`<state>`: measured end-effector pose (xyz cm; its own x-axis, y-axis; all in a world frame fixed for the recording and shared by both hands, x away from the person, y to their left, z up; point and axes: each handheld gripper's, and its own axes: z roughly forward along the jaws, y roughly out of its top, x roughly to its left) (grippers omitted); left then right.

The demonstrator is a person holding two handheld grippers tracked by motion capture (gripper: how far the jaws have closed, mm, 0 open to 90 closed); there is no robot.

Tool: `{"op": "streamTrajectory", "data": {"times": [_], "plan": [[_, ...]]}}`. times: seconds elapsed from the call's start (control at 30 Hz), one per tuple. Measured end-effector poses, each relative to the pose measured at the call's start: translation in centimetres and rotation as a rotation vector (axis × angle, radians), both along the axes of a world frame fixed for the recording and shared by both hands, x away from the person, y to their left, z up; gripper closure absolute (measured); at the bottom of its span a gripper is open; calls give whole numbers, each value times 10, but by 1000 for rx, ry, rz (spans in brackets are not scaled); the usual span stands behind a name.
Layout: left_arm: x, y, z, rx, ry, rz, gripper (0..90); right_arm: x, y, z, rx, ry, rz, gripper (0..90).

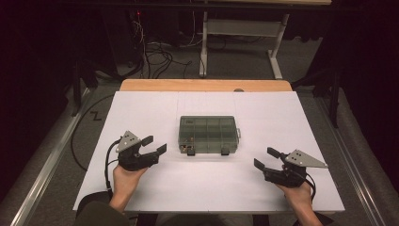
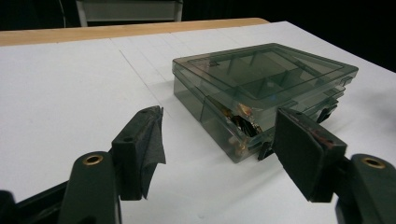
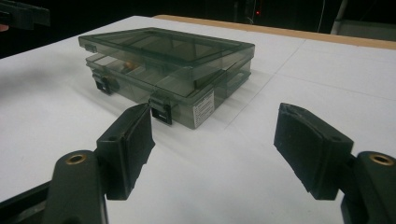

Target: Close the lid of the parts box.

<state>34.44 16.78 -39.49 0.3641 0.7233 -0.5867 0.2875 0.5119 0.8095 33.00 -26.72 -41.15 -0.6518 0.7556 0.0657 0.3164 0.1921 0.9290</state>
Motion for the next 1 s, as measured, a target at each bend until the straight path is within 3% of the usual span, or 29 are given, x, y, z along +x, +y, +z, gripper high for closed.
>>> {"op": "streamTrajectory", "data": {"times": [0.53, 0.7, 1.0], "plan": [[-2, 0, 3, -16, -23, 4, 325, 1, -5, 2, 47, -7, 0, 279], [-2, 0, 2, 11, -32, 13, 323, 2, -5, 2, 52, -5, -5, 276], [-4, -2, 3, 11, -46, 10, 324, 2, -5, 2, 53, -11, -7, 277]]}}
